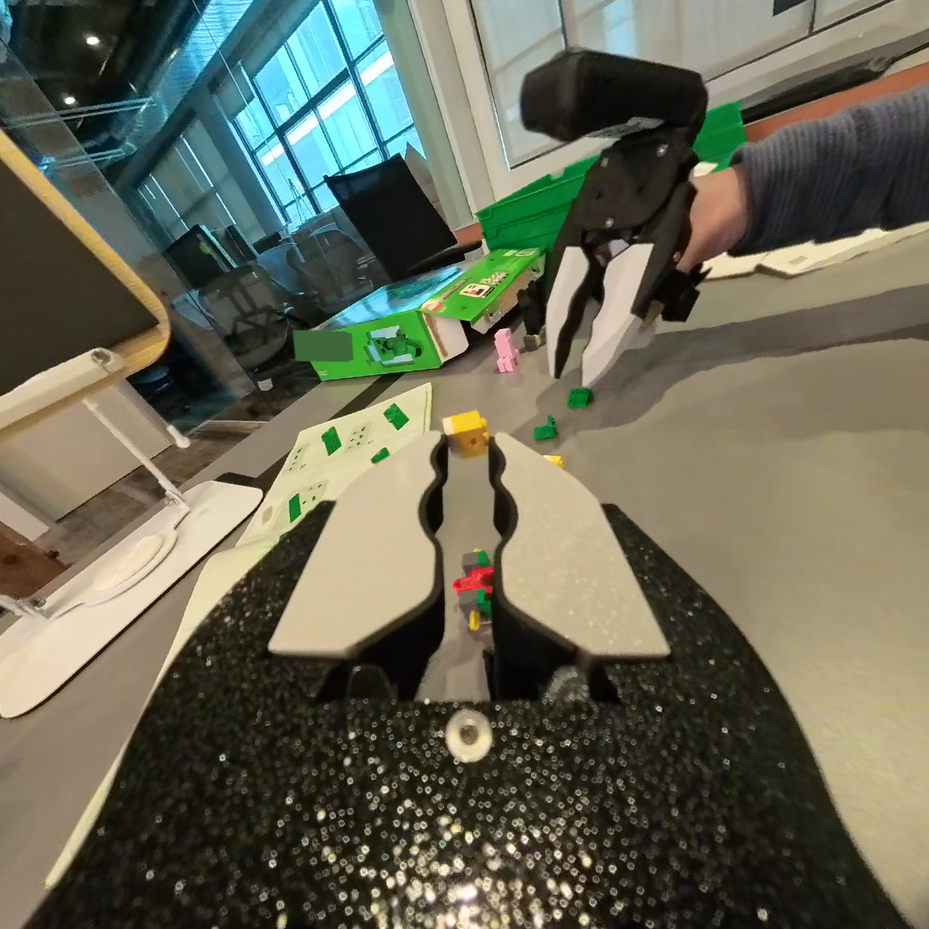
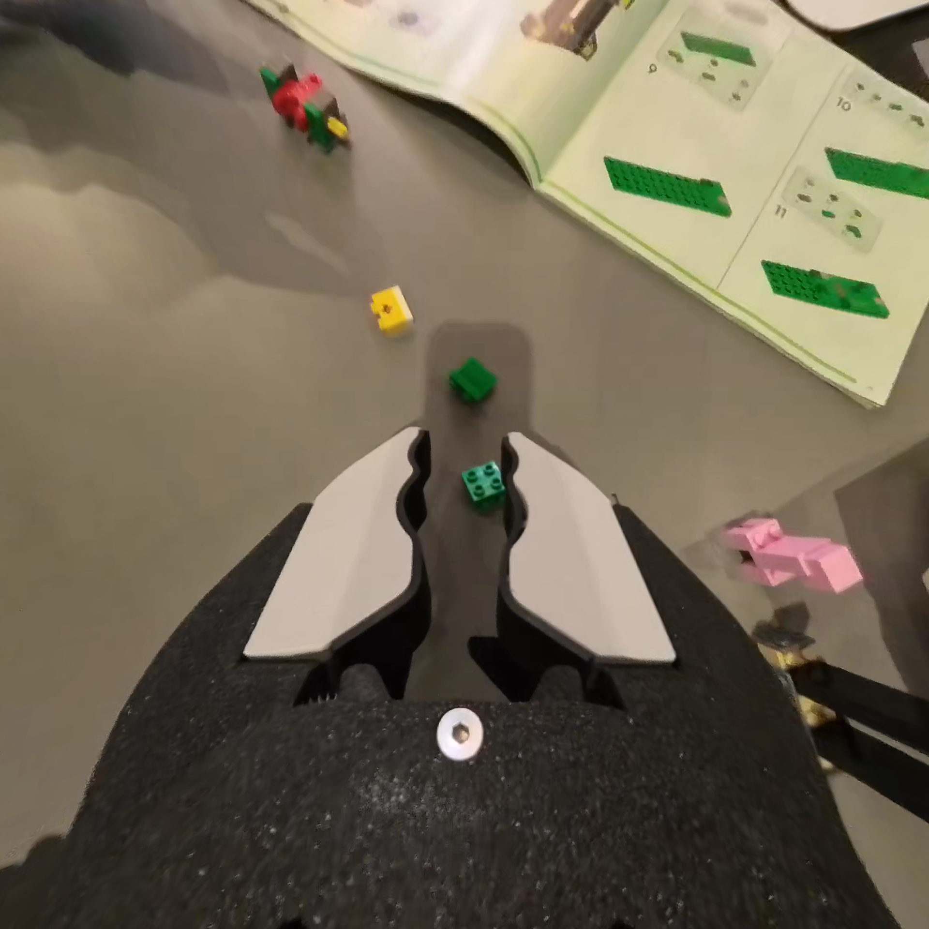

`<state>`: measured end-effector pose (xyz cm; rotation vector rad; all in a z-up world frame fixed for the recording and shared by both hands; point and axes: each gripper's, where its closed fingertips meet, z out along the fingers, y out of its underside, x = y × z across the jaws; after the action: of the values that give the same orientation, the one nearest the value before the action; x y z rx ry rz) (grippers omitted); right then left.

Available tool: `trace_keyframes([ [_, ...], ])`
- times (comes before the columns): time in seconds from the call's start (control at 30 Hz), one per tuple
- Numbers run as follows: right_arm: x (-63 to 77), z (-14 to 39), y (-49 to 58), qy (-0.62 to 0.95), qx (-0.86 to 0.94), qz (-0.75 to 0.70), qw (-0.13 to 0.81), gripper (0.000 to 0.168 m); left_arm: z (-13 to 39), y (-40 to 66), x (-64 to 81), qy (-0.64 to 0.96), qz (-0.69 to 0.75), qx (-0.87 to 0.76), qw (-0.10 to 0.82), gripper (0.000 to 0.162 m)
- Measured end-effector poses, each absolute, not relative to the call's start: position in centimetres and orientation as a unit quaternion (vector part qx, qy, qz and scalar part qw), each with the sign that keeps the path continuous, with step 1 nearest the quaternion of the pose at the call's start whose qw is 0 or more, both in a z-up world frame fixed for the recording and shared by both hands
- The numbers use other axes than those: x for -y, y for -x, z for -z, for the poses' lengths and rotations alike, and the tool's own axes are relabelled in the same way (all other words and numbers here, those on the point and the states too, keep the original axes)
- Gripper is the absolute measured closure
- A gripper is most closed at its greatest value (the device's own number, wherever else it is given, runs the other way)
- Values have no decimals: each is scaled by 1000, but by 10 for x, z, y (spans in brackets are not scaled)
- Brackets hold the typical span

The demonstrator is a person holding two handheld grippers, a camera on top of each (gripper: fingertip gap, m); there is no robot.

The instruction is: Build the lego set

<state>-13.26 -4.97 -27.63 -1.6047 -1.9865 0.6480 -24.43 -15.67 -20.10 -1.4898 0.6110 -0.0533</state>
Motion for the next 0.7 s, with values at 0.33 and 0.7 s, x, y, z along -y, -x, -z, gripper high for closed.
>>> trace_keyframes([
  [0.33, 49, 291, 156, 739, 572, -217, 281, 140, 206, 239, 155, 663, -14, -299, 686, 147],
  [0.7, 55, 287, 132, 697, 697, -141, 96, 153, 203, 240, 156, 660, -16, -296, 690, 147],
])
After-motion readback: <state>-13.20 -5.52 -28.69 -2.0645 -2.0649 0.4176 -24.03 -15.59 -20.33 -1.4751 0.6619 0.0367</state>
